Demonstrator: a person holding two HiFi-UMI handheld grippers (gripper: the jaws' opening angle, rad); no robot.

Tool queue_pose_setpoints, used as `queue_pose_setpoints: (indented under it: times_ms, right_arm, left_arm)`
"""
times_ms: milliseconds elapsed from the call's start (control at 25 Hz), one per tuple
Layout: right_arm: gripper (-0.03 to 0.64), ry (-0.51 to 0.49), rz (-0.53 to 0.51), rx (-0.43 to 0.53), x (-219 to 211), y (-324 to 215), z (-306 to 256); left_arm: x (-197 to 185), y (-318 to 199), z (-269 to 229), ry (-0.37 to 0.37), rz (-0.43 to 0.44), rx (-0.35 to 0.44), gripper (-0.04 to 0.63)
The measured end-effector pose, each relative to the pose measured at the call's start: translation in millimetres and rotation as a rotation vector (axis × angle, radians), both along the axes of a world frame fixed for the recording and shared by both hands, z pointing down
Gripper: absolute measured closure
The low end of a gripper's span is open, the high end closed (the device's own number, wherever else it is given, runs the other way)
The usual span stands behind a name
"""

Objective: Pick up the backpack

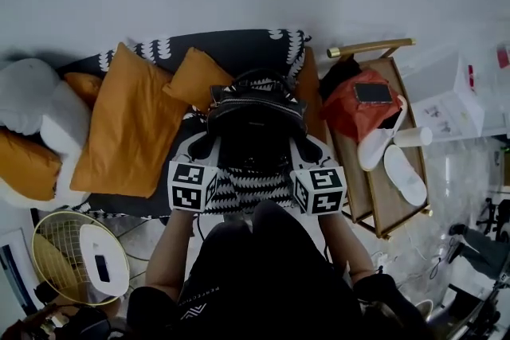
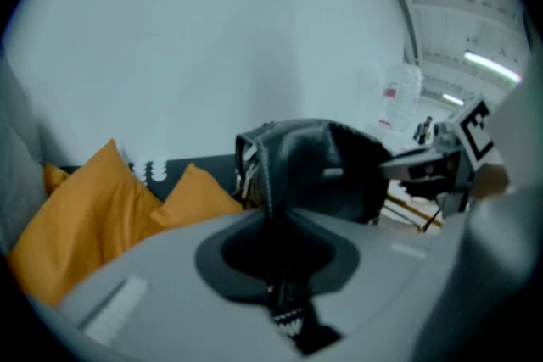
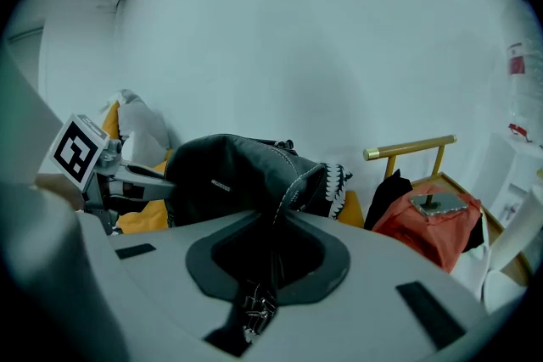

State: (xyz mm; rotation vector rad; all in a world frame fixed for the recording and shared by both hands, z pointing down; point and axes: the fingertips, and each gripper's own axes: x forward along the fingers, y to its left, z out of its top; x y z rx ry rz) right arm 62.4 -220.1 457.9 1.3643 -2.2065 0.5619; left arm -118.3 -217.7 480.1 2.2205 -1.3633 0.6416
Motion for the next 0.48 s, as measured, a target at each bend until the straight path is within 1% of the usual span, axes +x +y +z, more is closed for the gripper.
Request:
queue_pose_setpoints:
  times_ms: [480]
  right_arm:
    - [0.584,-0.029,-0.049,0.118,-27,11,-61]
  left_arm:
    - [-27,20,-64,0.018,-0.065,0.138,0.551]
